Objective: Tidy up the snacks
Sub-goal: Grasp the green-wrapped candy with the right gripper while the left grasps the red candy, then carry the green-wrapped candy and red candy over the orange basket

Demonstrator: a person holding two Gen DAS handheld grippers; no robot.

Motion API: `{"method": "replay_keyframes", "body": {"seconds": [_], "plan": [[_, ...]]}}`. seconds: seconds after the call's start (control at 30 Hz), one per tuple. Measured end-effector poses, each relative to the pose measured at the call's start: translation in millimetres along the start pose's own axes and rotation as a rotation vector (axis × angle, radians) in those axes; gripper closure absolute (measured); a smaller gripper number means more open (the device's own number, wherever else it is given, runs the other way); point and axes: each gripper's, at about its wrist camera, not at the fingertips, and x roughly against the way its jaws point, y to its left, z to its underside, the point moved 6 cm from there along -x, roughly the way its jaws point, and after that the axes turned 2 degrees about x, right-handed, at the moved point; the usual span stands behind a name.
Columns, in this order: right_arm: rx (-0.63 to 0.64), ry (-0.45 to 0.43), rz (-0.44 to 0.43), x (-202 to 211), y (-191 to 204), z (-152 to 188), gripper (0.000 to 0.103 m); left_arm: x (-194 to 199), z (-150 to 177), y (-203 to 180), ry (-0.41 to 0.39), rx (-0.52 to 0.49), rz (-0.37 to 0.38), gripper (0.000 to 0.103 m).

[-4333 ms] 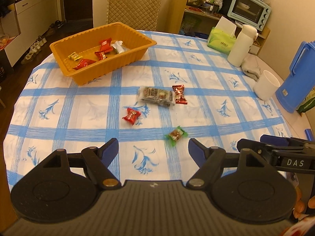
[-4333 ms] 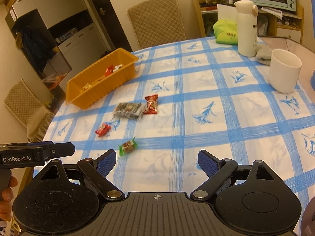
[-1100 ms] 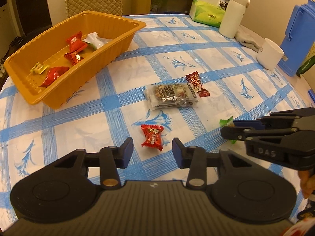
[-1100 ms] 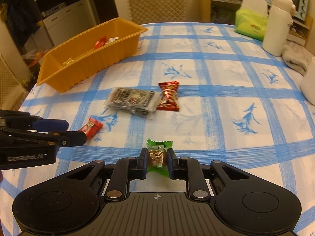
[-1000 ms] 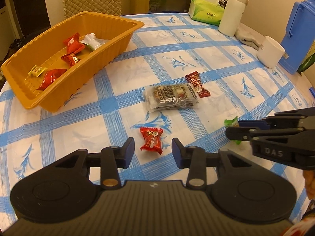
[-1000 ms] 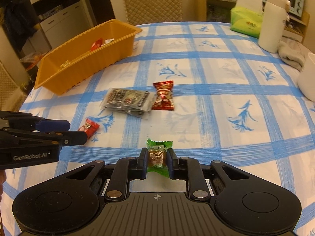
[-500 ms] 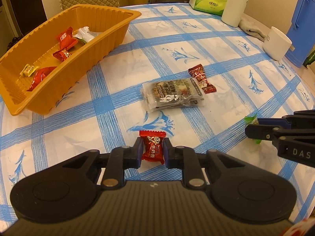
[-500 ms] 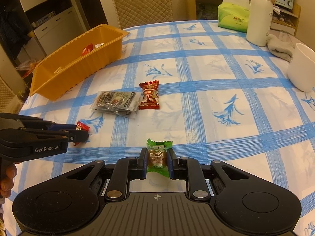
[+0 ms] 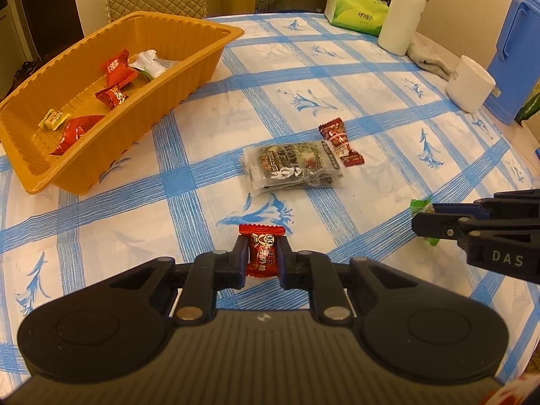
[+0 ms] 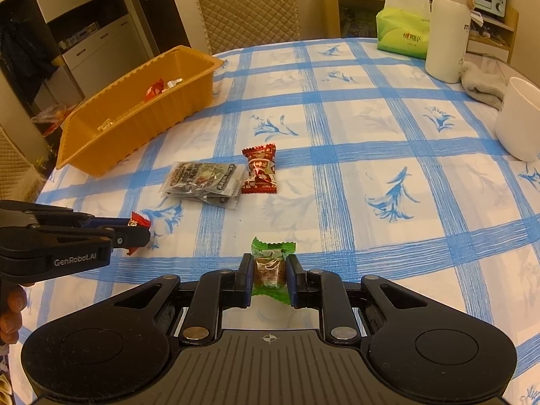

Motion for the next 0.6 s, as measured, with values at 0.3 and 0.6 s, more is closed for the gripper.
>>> {"method": "replay_keyframes", "body": {"seconds": [0.3,0.6], "plan": [[0.006,-0.011,-0.037,2,6,-11,0.083,26,-7,7,-0.043,0.038,0.008,0.088],[0.026,-0.025,-0.101,1,24,-32,0.083,51,-27,18,-0.107,0.064,0.000,0.088]]}}
